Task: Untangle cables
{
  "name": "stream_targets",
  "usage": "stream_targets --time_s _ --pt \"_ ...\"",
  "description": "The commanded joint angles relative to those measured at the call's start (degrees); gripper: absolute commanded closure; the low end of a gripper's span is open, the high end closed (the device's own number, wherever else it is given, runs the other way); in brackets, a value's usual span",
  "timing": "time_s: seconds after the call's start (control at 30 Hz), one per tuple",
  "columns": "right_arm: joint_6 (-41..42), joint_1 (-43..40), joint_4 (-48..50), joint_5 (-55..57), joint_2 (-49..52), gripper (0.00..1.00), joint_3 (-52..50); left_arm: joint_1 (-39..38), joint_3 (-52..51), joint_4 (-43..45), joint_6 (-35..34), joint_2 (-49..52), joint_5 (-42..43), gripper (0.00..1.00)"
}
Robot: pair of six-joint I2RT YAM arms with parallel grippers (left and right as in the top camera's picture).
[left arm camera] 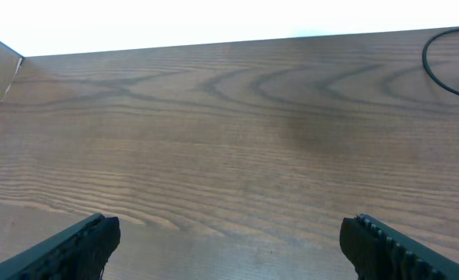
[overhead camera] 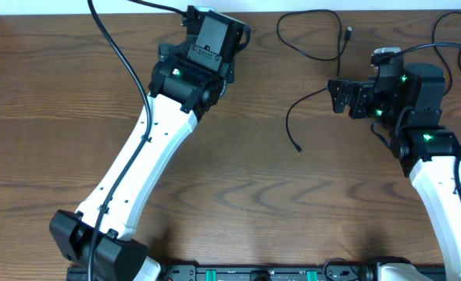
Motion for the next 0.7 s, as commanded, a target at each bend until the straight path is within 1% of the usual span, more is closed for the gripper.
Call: stream_targets --time_s 0.0,0.67 --pt "0.42 0.37 -0.04 -0.31 -0.26 0.01 0.0 -0.02 0.09 -0.17 -0.76 -1.11 -0.13 0.05" --pt "0.42 0.37 -0.04 -0.31 -0.26 0.01 0.0 -1.01 0.09 -3.34 -0.76 -1.64 -0.33 0.05"
